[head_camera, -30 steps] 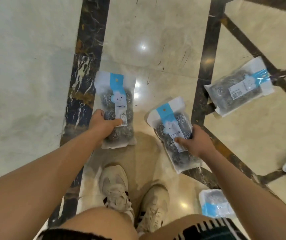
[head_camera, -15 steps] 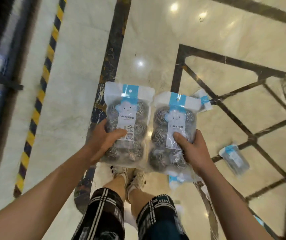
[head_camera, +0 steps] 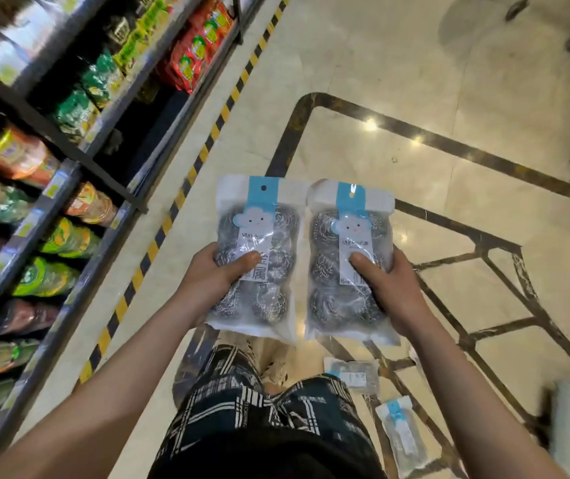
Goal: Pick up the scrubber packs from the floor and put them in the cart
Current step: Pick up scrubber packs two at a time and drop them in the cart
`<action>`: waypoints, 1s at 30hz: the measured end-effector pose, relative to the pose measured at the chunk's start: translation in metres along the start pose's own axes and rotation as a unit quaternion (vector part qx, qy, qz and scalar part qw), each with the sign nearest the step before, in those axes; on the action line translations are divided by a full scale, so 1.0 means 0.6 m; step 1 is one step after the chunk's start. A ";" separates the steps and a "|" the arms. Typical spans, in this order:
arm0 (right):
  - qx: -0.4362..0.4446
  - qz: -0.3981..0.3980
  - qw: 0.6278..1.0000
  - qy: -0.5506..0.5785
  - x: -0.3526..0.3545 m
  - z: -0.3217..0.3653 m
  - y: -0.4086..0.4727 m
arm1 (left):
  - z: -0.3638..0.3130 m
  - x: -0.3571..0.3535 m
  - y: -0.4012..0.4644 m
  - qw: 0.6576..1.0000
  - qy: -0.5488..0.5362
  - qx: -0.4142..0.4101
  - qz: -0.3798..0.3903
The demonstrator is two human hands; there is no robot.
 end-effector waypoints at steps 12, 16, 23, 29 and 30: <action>0.103 0.179 0.976 -0.062 -0.225 0.144 -0.107 | 0.019 0.204 -0.232 0.977 -0.119 -0.039 -0.170; 0.130 0.239 0.957 -0.097 -0.311 0.155 -0.169 | 0.065 0.281 -0.307 0.961 -0.154 -0.040 -0.225; 0.146 0.316 0.926 -0.146 -0.469 0.102 -0.309 | 0.211 0.402 -0.477 0.928 -0.202 -0.033 -0.312; 0.157 0.378 0.889 -0.205 -0.640 0.034 -0.490 | 0.359 0.506 -0.672 0.878 -0.267 -0.027 -0.397; 0.161 0.393 0.880 -0.210 -0.671 0.022 -0.522 | 0.381 0.521 -0.707 0.867 -0.282 -0.031 -0.408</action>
Point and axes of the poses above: each hand's wrist, its own y-axis towards the middle knuckle, its own x-axis out of the back of the hand, z = x × y, the point moved 6 cm from there along y, towards the middle knuckle, and after that the axes turned 2 degrees about -x, right-handed, at the moved point
